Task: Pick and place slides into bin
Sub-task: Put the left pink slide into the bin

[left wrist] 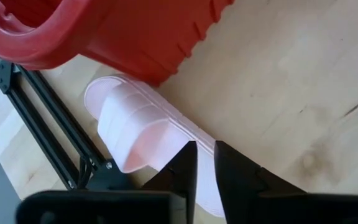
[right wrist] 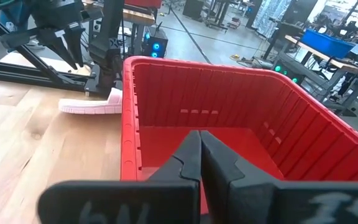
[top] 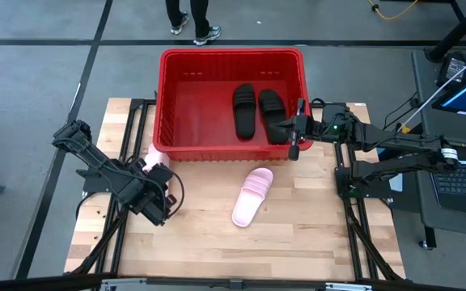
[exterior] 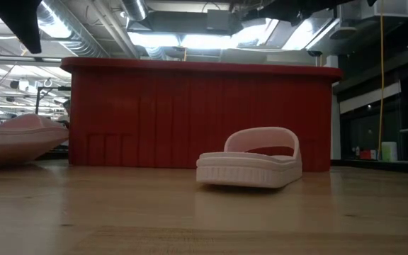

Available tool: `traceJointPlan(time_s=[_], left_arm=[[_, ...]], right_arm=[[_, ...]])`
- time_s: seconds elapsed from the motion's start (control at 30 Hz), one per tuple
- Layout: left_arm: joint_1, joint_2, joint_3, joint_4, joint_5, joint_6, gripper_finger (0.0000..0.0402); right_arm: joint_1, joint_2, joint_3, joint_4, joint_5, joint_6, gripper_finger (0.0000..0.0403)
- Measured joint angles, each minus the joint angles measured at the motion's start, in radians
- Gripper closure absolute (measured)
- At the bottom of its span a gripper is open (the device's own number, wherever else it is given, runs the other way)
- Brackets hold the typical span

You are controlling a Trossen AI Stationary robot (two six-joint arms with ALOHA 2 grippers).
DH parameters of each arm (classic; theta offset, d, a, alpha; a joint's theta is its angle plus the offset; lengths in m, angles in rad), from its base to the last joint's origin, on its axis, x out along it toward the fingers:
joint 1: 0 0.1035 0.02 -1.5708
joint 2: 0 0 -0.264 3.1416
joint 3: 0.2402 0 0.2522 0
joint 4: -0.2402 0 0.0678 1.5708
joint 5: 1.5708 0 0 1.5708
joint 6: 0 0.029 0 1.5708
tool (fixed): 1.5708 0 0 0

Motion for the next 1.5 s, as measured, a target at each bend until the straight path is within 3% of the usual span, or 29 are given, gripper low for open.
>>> traceJointPlan(time_s=[0.33,0.53,0.7,0.87,1.33,1.5], left_arm=[[-0.001,0.002,-0.007,0.001,-0.008,0.009,0.0269],[-0.006,0.002,-0.098,0.000,0.014,0.059,0.0233],[-0.017,0.002,-0.193,0.000,-0.006,0.010,0.0231],[-0.016,0.002,-0.254,0.000,-0.092,-0.019,0.0231],[-0.016,0.002,-0.384,0.000,-0.076,0.018,0.0231],[-0.016,0.002,-0.403,0.000,-0.089,0.018,0.0231]], right_arm=[[0.000,0.000,0.000,-0.004,0.000,0.002,0.0396],[0.000,0.000,0.000,-0.005,0.000,0.002,0.0396],[0.000,0.000,0.000,-0.005,0.000,0.002,0.0396],[0.000,0.000,0.000,-0.005,0.000,0.001,0.0396],[0.000,0.000,0.000,-0.005,0.004,0.001,0.0396],[-0.001,0.000,0.000,-0.005,0.052,0.001,0.0396]])
